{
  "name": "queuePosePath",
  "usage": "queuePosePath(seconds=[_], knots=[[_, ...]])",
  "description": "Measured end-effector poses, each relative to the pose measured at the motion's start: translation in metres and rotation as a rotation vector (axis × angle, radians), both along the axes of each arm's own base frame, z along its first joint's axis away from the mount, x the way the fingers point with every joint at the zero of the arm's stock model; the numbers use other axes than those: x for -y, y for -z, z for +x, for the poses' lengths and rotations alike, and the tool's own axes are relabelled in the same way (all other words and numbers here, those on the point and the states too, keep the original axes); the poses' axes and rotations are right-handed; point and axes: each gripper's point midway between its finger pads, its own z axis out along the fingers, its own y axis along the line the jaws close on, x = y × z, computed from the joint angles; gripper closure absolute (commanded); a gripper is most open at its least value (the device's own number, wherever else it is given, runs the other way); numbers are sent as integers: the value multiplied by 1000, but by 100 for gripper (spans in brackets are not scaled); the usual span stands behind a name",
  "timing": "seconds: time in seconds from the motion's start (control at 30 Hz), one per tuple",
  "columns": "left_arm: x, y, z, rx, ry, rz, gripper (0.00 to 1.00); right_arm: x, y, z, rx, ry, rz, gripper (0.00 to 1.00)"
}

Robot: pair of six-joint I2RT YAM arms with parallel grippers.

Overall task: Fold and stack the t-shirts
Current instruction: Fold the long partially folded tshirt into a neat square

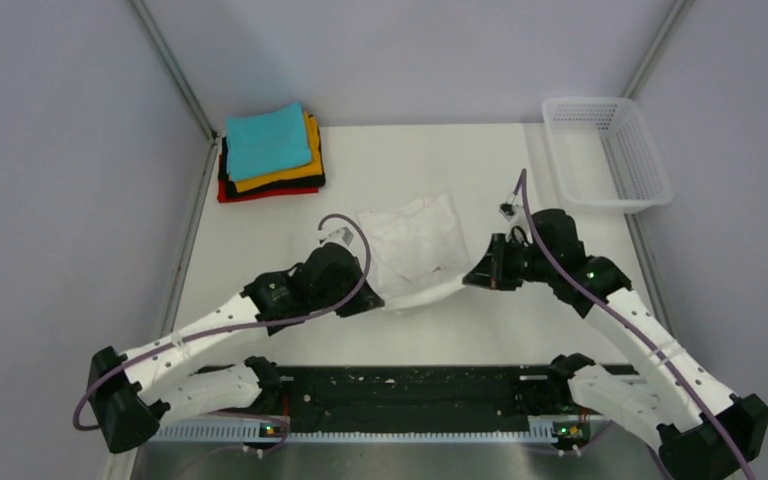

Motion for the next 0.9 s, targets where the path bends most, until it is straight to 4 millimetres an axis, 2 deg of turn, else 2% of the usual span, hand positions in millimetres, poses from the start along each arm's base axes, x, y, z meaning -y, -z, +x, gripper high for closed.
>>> queuePosePath(seconds=[0.1,0.23,0.37,0.5,0.63,0.9], knots=[[-9,-15,28,65,-57,-9,100,-1,-11,24,52,45,-6,100],[-23,-38,75,149,-138,-39,100,-6,-28,62,110,103,-19,100],[-28,-50,114,191,-156,-40,100,-11,-39,98,167,154,-24,100],[-26,-52,151,190,-132,-26,100,-12,-43,128,193,201,-39,100],[-29,-44,181,163,-127,-10,100,-15,-40,155,200,231,-52,100],[-42,-25,207,98,-131,-10,100,-21,-9,198,150,260,-86,100]])
